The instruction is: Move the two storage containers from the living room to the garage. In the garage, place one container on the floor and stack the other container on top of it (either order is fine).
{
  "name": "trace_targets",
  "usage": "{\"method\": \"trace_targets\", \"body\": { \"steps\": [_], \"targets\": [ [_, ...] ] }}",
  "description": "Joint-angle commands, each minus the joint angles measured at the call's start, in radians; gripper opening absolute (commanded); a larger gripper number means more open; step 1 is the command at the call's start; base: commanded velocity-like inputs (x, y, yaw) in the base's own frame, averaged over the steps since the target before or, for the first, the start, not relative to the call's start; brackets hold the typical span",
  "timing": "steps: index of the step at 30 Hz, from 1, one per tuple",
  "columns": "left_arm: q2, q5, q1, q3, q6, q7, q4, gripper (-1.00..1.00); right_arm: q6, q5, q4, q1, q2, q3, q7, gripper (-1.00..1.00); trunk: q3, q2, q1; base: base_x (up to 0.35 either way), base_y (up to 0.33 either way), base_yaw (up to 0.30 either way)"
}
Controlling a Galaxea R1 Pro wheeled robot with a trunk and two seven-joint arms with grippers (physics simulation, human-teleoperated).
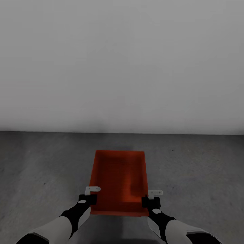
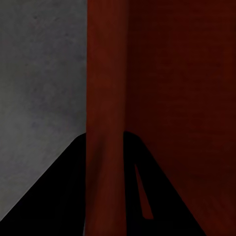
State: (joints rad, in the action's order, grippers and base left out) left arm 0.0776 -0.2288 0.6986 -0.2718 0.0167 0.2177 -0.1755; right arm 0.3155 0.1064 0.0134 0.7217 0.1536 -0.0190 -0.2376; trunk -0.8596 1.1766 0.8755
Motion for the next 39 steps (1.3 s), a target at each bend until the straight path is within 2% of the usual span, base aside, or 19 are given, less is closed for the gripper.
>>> {"method": "trace_targets", "body": {
  "steps": [1, 7, 29, 39],
  "targets": [
    [0.007, -0.089, 0.001, 0.033, 0.000, 0.009, 0.004, -1.00, 0.012, 0.001, -0.003, 0.001, 0.000, -0.023, -0.009, -1.00, -0.004, 0.008, 0.004, 0.000, 0.000, 0.000],
    [0.007, -0.089, 0.001, 0.033, 0.000, 0.009, 0.004, -1.00, 0.011, 0.001, -0.003, 0.001, 0.000, -0.023, -0.009, -1.00, -0.022, 0.050, 0.027, 0.000, 0.000, 0.000],
    [0.007, -0.088, 0.001, 0.032, 0.000, 0.010, 0.005, -1.00, 0.013, 0.002, -0.003, 0.001, 0.001, -0.022, -0.009, -1.00, -0.022, 0.050, 0.027, -0.002, 0.000, 0.000],
    [0.007, -0.090, 0.001, 0.032, 0.000, 0.011, 0.005, -1.00, 0.013, 0.001, -0.003, 0.001, 0.001, -0.022, -0.009, -1.00, -0.022, 0.050, 0.027, -0.122, 0.000, 0.000]
  ]
}}
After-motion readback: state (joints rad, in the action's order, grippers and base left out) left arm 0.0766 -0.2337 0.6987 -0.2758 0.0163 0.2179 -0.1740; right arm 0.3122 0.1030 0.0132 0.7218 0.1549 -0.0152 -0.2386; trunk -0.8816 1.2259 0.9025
